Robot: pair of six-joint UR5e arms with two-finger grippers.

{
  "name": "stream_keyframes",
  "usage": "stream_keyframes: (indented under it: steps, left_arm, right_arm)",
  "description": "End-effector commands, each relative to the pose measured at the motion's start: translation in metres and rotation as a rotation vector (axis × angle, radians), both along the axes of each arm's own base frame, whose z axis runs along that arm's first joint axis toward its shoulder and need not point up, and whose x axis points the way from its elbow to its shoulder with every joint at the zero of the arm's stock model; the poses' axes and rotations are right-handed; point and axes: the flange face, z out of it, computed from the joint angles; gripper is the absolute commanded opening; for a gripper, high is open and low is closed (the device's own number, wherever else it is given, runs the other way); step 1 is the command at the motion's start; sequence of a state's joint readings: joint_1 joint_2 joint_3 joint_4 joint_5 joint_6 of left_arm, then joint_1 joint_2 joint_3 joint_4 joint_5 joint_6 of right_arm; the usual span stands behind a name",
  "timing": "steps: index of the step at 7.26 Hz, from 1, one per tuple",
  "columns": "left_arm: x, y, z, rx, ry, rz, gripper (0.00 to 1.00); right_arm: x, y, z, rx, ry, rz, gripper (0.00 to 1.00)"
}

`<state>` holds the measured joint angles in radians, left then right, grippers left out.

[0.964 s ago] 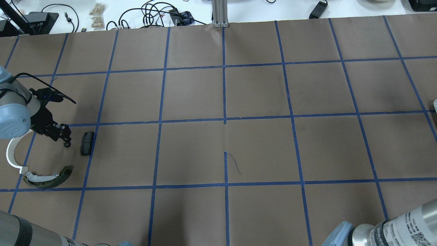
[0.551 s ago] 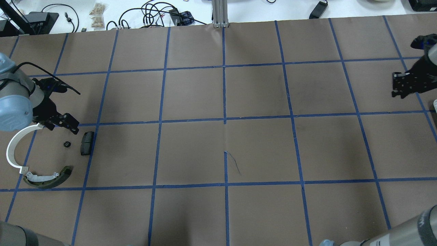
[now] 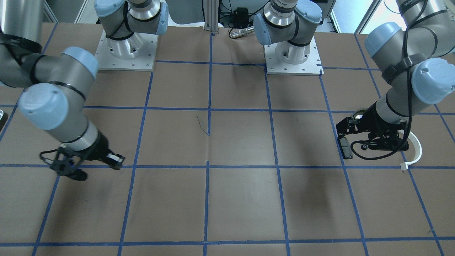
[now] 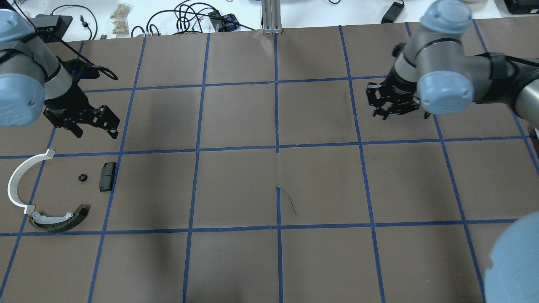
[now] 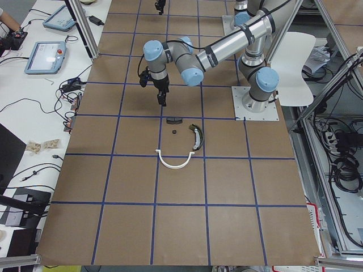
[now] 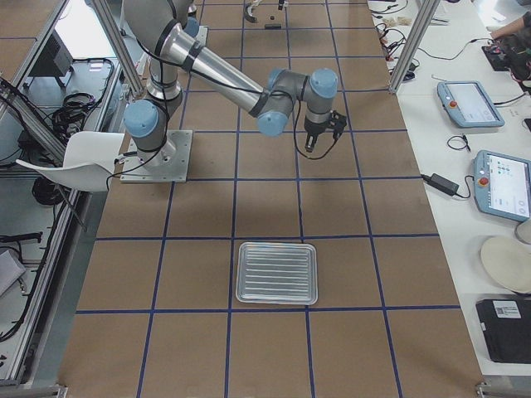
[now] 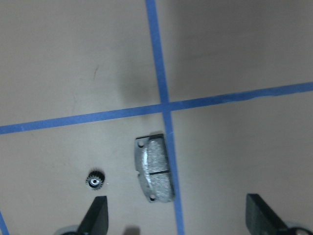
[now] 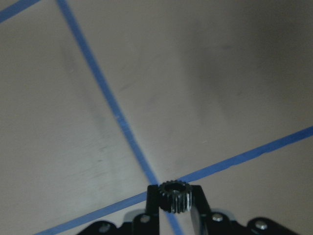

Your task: Place bearing gear from tray to pile

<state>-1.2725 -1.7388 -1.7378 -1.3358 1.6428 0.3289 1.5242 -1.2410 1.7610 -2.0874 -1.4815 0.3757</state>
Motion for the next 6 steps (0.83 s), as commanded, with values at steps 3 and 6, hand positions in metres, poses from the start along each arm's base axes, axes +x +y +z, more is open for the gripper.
stream_keyframes:
  steps: [3,6]
  left_arm:
    - [-0.182,0.023,0.11,-0.108,-0.036,0.063,1.0]
    - [-0.206,0.041,0.117,-0.109,0.032,0.042,1.0]
  right_arm:
    - [0.203,0.07,-0.037,0.087,-0.09,0.051,0.0]
    - [0.252,0.086,-0.068,0.074,-0.104,0.042,0.0]
